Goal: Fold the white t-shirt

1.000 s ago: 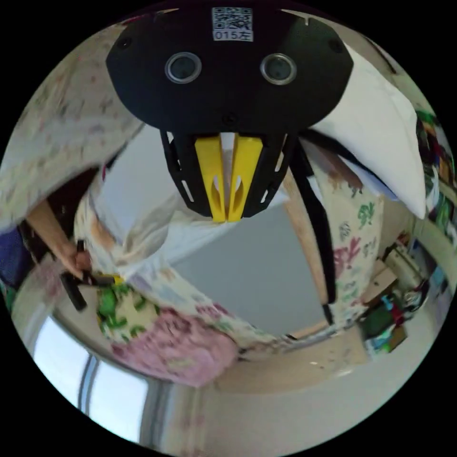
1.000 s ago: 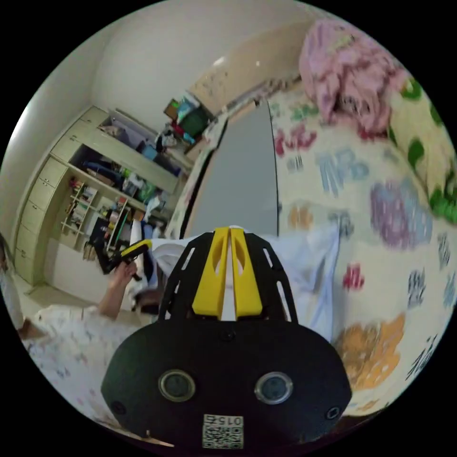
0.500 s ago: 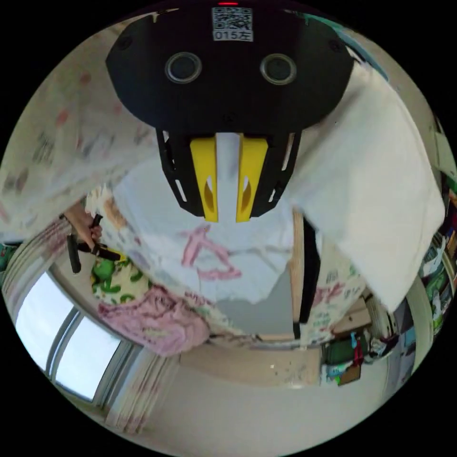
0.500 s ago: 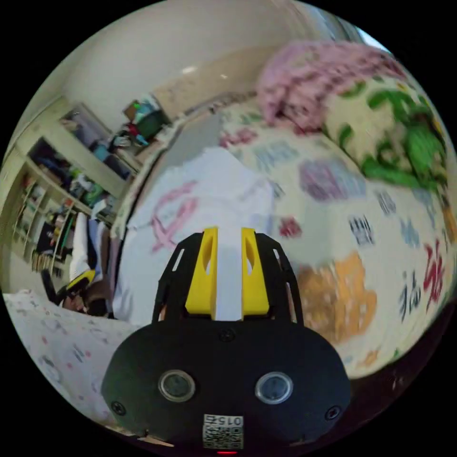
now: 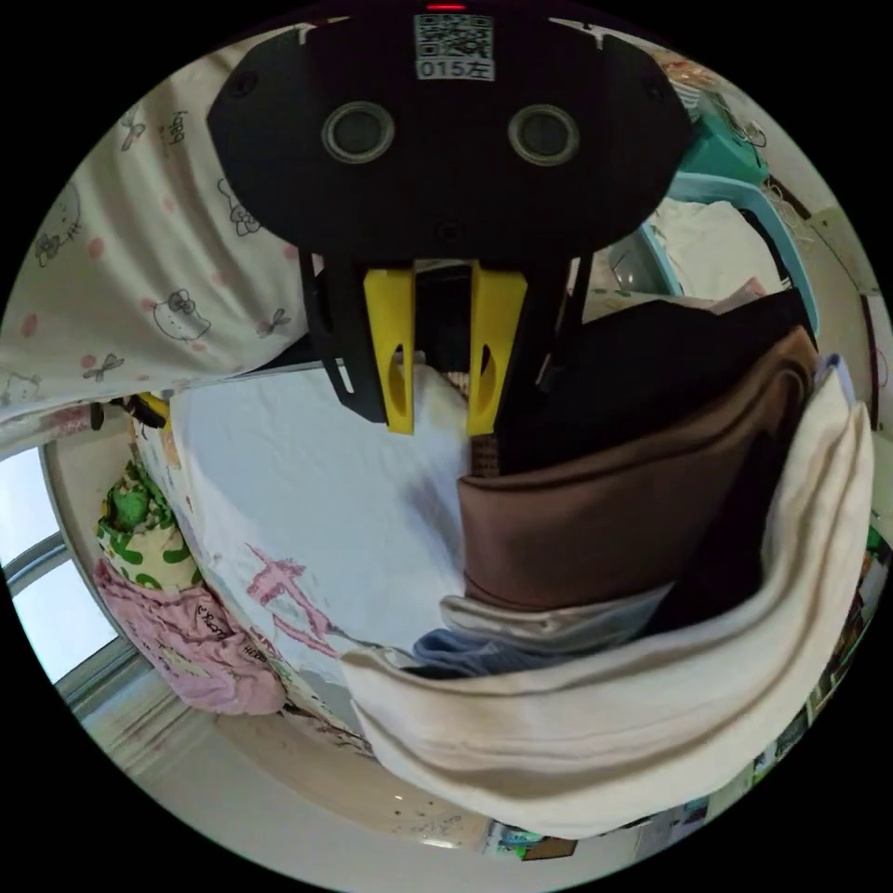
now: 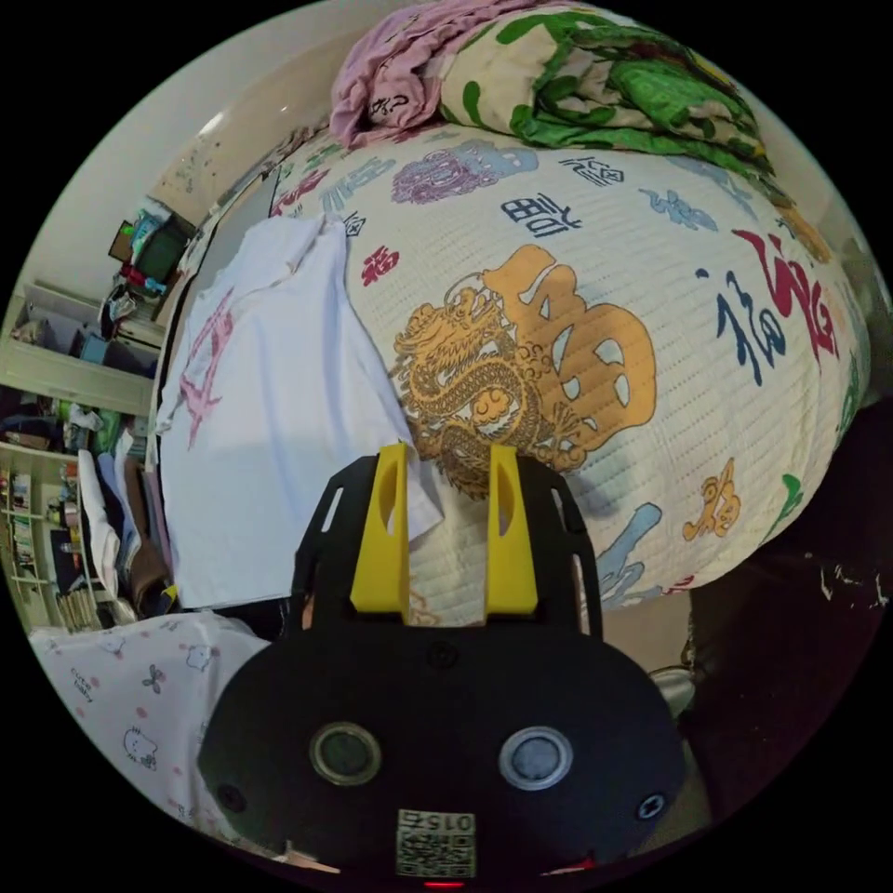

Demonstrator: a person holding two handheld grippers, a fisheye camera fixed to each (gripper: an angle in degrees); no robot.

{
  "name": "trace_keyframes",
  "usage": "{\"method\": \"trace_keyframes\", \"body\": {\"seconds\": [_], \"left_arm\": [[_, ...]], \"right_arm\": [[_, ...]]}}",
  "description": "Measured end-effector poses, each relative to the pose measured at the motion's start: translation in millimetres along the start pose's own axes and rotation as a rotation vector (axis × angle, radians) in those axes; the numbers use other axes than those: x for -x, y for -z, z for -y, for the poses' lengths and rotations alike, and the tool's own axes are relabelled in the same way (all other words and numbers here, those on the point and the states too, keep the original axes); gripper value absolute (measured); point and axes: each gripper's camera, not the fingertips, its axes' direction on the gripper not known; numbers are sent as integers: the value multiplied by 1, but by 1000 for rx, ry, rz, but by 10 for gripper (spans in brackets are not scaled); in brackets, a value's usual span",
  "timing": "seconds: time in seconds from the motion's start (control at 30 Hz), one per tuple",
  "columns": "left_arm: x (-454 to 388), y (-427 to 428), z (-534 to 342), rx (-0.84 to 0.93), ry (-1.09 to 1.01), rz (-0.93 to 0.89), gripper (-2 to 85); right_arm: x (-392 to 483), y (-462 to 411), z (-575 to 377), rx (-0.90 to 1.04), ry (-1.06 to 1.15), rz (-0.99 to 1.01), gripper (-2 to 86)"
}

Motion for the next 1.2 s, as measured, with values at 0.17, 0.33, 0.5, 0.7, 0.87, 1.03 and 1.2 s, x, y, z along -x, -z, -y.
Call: {"method": "trace_keyframes", "body": {"seconds": [0.17,0.33,0.5,0.7,0.87,1.03,1.2], "left_arm": [[-15,-2,-11,24,1,37,98],[3,-16,-31,5,156,-64,80],[3,-14,-14,24,106,-192,15],[-15,0,9,51,40,-94,5],[-40,-22,38,108,-9,9,6],[-61,-12,93,120,-134,52,7],[-98,51,190,82,-334,-98,-2]], "right_arm": [[-6,8,-11,45,33,52,74],[-18,24,-23,21,17,110,17],[-36,61,-36,-15,3,72,-1],[-51,72,-50,45,28,2,-3],[-59,71,-57,53,41,-38,0],[-78,102,-54,41,80,-10,22],[-79,182,-22,-261,197,-11,53]]}}
